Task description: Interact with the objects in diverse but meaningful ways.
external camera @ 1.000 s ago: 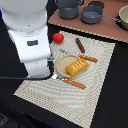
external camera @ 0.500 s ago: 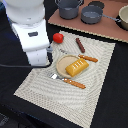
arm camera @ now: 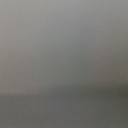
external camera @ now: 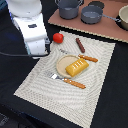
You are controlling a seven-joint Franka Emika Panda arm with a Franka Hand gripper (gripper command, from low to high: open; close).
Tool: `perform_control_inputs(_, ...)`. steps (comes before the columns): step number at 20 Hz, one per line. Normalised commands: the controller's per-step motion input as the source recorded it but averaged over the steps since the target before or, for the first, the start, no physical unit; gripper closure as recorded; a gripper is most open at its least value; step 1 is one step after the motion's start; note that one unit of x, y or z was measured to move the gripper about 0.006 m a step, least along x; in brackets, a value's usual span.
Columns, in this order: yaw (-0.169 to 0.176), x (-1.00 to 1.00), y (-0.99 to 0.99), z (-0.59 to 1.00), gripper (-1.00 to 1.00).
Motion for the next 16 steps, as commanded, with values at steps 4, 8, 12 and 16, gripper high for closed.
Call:
perform_control_inputs(4, 0.0, -0.3, 0.22, -0.36, 1.0)
perform_control_inputs(8, 0.0, -0.32, 0.19, -0.4, 1.0)
perform_control_inputs(12, 0.0, -0.36, 0.2, -0.39, 1.0)
perform_control_inputs(16, 0.0, -0.33, 0.17, -0.36, 1.0)
